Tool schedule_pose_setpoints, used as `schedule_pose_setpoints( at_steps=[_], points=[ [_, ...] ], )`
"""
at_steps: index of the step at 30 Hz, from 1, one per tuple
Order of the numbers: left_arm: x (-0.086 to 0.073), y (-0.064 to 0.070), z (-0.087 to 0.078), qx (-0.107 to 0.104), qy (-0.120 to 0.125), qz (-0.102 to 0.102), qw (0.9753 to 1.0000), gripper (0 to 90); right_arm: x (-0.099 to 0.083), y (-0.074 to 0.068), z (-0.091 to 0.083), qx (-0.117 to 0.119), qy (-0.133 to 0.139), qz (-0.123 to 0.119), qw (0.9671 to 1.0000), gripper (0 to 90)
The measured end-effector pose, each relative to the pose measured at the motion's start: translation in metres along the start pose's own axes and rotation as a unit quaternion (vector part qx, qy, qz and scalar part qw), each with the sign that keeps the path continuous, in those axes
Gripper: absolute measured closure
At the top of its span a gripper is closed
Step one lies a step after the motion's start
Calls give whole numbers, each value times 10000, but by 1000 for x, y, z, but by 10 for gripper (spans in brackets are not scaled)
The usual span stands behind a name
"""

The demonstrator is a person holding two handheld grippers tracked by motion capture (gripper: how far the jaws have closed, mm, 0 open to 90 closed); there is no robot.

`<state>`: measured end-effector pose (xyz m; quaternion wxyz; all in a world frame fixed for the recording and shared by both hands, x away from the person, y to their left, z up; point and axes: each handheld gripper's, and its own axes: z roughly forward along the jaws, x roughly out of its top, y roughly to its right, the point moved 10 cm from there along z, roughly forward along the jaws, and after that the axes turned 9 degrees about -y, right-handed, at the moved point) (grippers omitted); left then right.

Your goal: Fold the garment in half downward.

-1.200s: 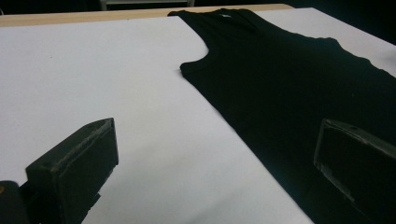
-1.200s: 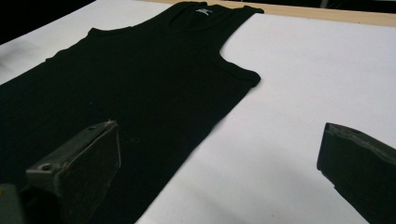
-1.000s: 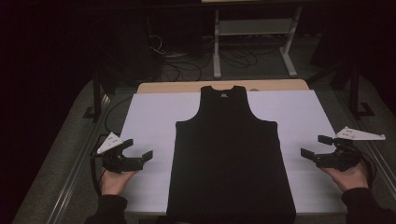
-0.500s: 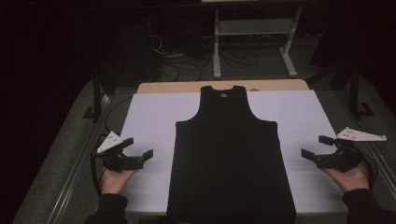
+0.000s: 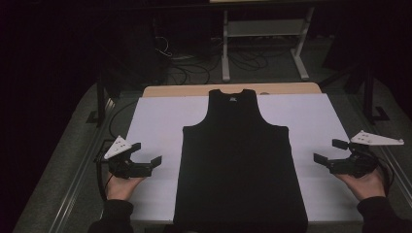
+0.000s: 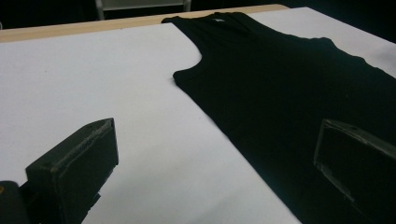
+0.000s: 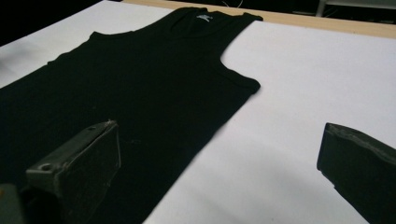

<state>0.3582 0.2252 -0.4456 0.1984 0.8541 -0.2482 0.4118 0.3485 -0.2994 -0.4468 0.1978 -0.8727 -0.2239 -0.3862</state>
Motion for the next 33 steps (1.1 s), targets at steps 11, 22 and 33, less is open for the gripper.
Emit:
schedule_pose_setpoints(
  at_steps=[11,22,33],
  points=[
    [12,3,4,-30,-137,291,9995,0,15,-3,3,51,-65,-86,9999,0],
    [25,3,7,-30,-297,499,9983,0,28,-3,5,87,-119,-170,9997,0],
    [42,0,11,-89,-338,524,9980,0,44,0,7,116,-172,-261,9994,0]
  ],
)
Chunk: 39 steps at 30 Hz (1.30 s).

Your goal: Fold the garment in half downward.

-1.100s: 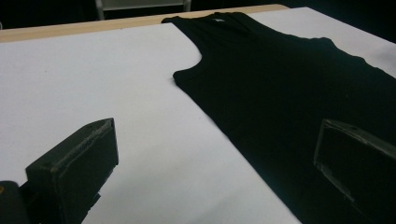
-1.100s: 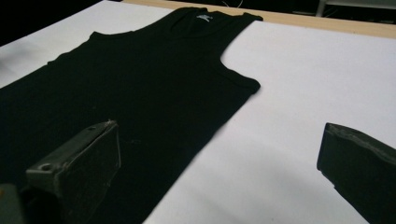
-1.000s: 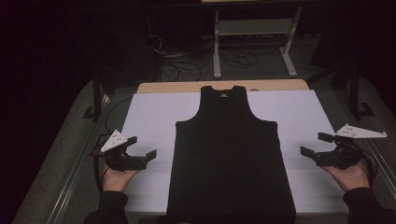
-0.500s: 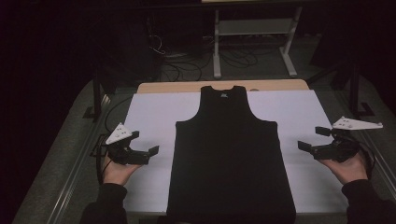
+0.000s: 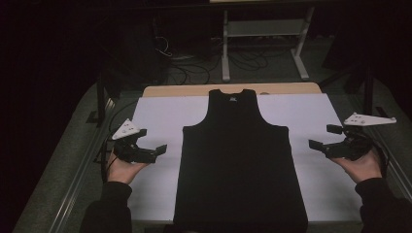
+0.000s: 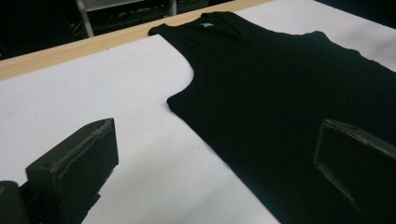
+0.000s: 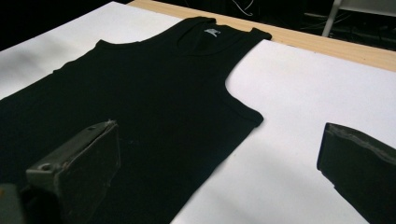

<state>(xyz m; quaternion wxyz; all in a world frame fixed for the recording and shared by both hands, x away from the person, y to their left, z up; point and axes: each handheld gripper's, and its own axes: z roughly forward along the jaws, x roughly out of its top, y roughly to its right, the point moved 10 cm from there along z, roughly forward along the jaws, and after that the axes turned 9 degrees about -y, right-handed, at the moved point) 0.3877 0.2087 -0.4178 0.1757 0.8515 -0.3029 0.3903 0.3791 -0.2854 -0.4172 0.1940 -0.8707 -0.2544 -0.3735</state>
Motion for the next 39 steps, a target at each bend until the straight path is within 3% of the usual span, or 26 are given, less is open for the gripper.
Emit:
schedule_pose_setpoints(
  at_steps=[9,17,39],
  points=[
    [15,0,4,-121,-12,31,9999,0,13,-3,5,45,-109,-155,9998,0],
    [32,2,7,-151,-81,216,9996,0,26,-4,10,72,-205,-265,9994,0],
    [53,-14,32,-280,-270,158,9991,0,48,11,34,83,-440,-286,9986,0]
  ],
)
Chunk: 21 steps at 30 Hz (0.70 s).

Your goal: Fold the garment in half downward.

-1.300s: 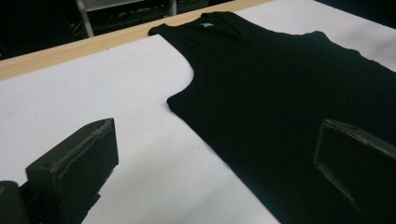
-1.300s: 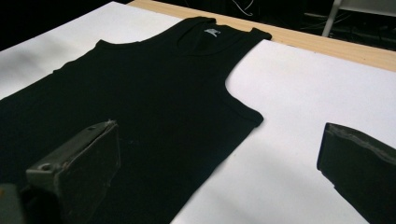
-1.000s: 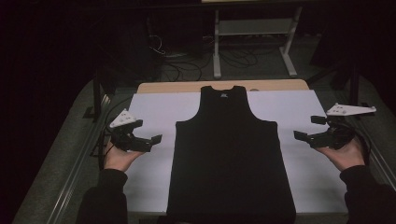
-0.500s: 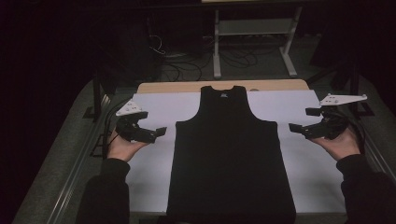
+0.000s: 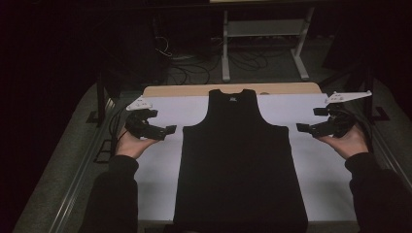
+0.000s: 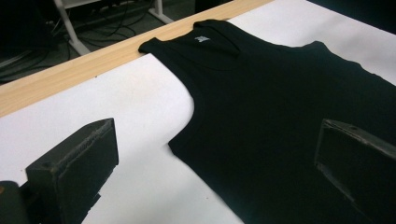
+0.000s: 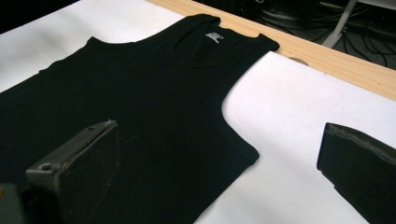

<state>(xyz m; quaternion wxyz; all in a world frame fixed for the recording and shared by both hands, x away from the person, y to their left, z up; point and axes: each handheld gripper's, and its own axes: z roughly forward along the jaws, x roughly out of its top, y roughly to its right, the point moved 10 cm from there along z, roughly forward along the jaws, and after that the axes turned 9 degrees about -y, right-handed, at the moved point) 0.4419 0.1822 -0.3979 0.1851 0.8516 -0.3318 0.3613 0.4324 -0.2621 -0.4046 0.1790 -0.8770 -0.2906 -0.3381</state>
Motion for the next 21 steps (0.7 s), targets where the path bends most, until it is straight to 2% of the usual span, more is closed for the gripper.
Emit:
schedule_pose_setpoints(
  at_steps=[9,21],
  points=[
    [-3,-11,14,-48,-45,-187,9998,0,2,13,9,-14,-62,133,9999,0],
    [-9,-25,35,-117,-130,-482,9987,0,-5,29,22,-12,-191,315,9993,0]
  ],
)
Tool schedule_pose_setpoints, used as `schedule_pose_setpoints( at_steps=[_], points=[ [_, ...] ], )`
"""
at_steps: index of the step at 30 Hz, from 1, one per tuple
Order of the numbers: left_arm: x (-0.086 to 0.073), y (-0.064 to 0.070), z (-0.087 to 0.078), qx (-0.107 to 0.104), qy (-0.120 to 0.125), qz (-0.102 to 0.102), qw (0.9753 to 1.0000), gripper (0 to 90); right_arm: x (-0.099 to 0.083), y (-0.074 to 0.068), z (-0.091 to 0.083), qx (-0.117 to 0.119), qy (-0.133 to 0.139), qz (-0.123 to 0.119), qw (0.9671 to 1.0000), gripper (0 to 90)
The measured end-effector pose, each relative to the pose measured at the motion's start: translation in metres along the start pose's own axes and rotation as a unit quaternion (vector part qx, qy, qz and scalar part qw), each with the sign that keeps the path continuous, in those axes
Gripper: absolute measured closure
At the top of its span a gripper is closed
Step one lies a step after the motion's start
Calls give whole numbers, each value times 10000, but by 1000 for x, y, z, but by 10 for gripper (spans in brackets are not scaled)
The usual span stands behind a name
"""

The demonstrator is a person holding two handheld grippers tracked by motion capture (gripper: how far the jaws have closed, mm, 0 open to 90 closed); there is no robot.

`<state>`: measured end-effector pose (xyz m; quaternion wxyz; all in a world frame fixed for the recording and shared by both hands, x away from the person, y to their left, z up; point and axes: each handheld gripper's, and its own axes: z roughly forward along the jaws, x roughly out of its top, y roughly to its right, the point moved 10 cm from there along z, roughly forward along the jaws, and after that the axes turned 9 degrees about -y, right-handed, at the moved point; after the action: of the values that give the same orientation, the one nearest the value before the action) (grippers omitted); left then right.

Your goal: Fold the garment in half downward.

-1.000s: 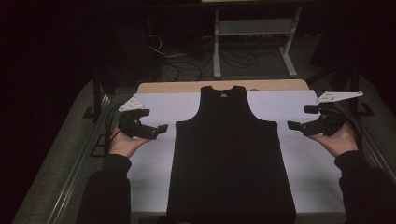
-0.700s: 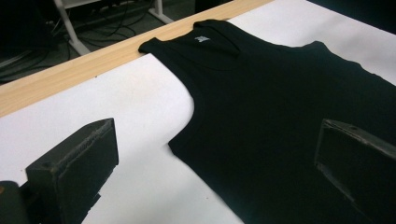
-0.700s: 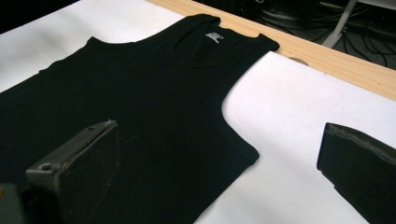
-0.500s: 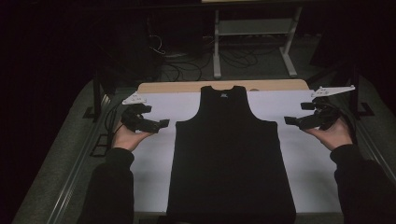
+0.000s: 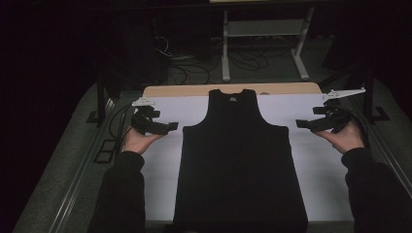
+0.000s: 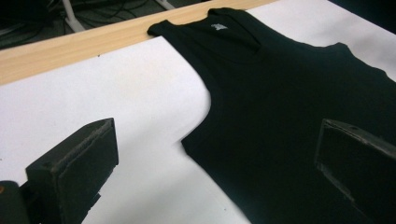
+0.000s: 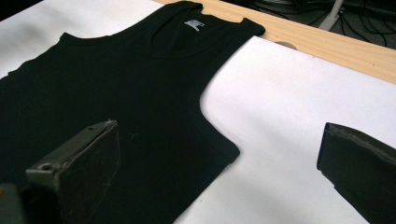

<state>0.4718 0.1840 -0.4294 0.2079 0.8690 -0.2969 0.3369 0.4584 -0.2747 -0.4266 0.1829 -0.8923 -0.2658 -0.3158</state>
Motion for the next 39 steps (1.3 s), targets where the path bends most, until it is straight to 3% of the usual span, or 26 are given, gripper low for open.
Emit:
schedule_pose_setpoints(
  at_steps=[16,22,39],
  points=[
    [-8,-2,27,-144,-174,-96,9997,0,-5,8,22,20,-149,82,9999,0],
    [-9,2,39,-158,-232,38,9996,0,-8,9,31,5,-190,112,9998,0],
    [-22,-6,68,-234,-436,-137,9987,0,-20,15,56,77,-341,328,9989,0]
  ],
)
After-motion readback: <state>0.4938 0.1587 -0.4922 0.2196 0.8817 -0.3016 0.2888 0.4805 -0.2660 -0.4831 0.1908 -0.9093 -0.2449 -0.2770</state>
